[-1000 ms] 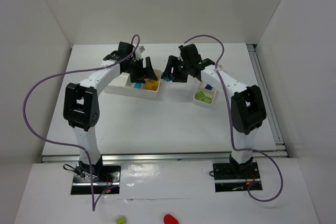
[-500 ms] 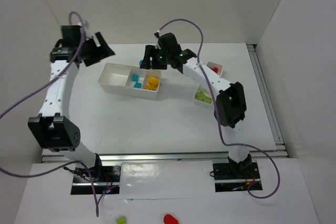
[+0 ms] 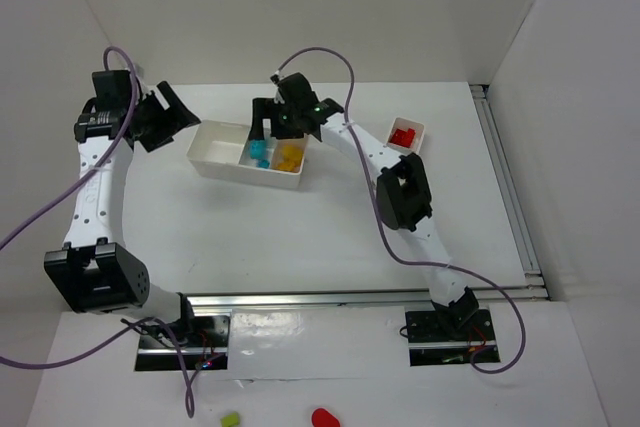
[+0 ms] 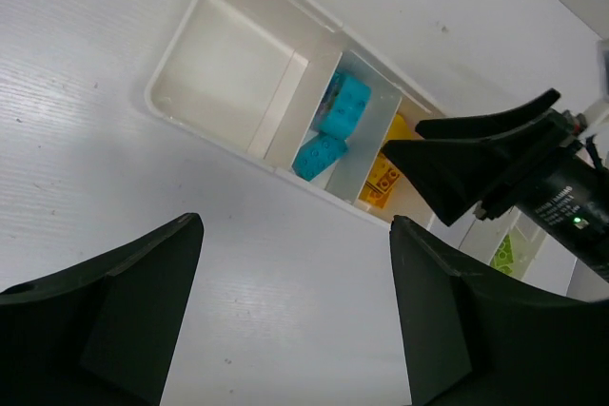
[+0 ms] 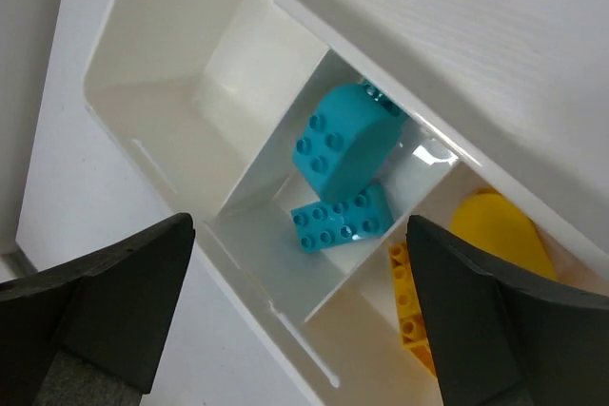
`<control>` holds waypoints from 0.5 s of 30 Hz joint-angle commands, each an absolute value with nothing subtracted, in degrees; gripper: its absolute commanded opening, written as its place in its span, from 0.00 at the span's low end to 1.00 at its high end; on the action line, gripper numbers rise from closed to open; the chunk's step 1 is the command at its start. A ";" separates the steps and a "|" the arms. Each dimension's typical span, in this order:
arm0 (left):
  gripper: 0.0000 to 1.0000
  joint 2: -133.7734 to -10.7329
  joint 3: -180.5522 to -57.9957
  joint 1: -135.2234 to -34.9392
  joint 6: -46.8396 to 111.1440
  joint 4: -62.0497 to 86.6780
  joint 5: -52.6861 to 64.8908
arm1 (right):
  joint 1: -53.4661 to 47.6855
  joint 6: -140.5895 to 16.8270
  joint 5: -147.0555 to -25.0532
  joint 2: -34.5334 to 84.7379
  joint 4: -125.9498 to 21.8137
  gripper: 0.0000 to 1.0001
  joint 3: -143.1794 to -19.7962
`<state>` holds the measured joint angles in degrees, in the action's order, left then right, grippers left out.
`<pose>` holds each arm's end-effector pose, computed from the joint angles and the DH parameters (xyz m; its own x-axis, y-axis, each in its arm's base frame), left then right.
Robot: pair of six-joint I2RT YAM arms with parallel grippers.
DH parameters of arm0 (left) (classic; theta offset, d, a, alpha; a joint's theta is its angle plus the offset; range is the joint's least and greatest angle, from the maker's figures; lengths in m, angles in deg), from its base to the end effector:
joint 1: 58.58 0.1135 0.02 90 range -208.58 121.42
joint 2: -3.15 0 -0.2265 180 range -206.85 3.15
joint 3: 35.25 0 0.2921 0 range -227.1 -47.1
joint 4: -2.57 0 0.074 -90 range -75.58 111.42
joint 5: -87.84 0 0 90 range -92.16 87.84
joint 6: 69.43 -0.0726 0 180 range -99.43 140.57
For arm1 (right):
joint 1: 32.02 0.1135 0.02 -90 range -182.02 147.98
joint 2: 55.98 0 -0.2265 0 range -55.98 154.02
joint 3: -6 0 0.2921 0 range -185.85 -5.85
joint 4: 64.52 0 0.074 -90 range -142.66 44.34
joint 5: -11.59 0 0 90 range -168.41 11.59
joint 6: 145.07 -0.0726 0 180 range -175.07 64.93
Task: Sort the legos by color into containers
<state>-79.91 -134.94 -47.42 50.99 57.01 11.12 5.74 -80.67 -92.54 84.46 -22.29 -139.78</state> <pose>0.3827 0.0585 0.3333 -0.5134 -0.6036 -0.6100 -0.3134 0.7936 -0.5215 0.4642 0.3820 0.1983 -0.7513 -0.0519 -0.6580 -0.4697 0.7424 0.4777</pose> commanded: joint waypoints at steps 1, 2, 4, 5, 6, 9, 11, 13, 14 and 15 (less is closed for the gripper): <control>0.88 -79.46 -136.04 -46.89 51.86 56.52 12.87 | 3.41 -79.32 -85.29 71.93 -22.69 1.00 -136.92; 0.88 -79.46 -136.05 -46.89 51.86 56.52 12.87 | 1.92 -79.32 -83.27 69.38 -22.69 1.00 -131.85; 0.88 -79.46 -136.05 -46.89 51.86 56.52 12.87 | 0.16 -79.32 -74.76 61.73 -22.08 1.00 -126.82; 0.88 -79.46 -136.05 -46.89 51.86 56.52 12.87 | -0.63 -79.32 -70.81 59.10 -21.47 1.00 -121.48; 0.88 -79.46 -136.05 -46.89 51.86 56.52 12.87 | -2.29 -79.32 -62.68 54.02 -20.77 1.00 -118.91; 0.88 -79.46 -136.58 -46.89 51.86 56.52 13.40 | -6.33 -80.64 -52.69 45.57 -17.25 1.00 -109.24; 0.88 -78.94 -136.58 -46.89 51.86 56.52 14.09 | -9.84 -82.57 -45.91 40.82 -13.75 1.00 -103.62; 0.88 -78.94 -136.58 -46.89 51.86 56.52 14.10 | -11.97 -83.36 -41.44 38.09 -11.45 1.00 -100.70; 0.88 -78.41 -136.58 -46.89 51.86 56.52 14.10 | -12.67 -83.37 -40.37 36.76 -9.70 1.00 -98.16; 0.88 -78.41 -136.58 -46.89 51.86 56.52 14.10 | -14.07 -83.89 -39.49 35.44 -9.08 1.00 -96.92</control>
